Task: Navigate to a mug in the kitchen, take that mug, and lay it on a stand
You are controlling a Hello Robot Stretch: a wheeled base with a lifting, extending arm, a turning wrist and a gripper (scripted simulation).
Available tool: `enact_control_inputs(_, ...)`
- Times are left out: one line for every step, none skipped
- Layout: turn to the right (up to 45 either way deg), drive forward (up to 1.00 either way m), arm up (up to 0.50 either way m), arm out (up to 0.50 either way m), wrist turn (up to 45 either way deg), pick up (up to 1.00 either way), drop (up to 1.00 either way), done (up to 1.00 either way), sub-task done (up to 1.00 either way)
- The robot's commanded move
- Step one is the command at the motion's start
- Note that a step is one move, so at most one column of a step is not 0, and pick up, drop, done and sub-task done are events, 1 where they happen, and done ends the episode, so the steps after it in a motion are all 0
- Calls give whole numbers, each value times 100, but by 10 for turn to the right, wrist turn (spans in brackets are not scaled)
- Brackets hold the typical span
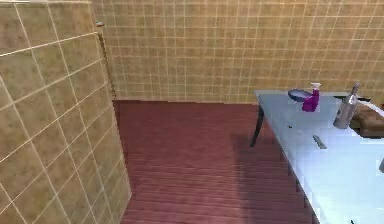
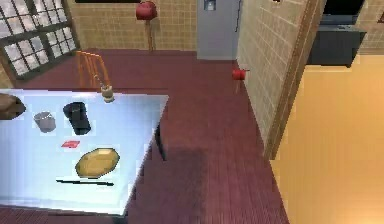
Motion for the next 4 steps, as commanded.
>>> enact_control_inputs(0, 75, 0, 0, 0, 0, 0, 0, 0)
enact_control_inputs(300, 0, 0, 0, 0, 0, 0, 0, 0)
enact_control_inputs(0, 65, 0, 0, 0, 0, 0, 0, 0)
enact_control_inputs(0, 0, 50, 0, 0, 0, 0, 0, 0)
